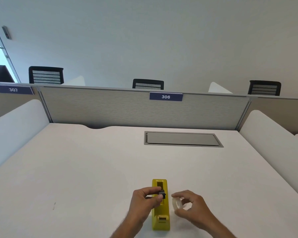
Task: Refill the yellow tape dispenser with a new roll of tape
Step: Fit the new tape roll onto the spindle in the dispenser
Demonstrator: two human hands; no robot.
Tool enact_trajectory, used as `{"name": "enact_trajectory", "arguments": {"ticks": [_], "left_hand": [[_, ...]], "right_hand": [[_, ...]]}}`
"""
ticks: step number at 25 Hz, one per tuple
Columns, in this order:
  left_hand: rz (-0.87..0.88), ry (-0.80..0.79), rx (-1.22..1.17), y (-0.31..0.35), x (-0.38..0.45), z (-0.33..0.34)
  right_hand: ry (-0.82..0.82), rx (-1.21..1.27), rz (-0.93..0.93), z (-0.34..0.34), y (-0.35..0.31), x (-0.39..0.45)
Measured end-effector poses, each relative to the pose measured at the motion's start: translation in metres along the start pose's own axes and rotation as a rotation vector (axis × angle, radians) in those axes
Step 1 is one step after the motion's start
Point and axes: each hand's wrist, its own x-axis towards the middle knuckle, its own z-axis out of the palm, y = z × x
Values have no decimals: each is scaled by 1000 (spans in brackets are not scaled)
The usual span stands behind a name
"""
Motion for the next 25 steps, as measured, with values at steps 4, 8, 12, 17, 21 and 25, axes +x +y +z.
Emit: {"name": "enact_trajectory", "arguments": {"ticks": [4,8,12,17,21,25], "left_hand": [[2,-27,2,3,-3,3],[30,-65,-30,4,-5,4],[45,-80,-37,4,-6,4],[83,-96,-36,7,-7,3],[96,-91,8,9,-7,2],[127,-99,86,9,-5,4]], "right_hand": [[23,344,0,0,-20,0],[22,523,5,5,-30,0],[26,555,-5,7,-31,0],[-35,617,-26,5,-32,0],[-90,627,-18,3,-29,0],[-110,597,-22,5,-29,2]]}}
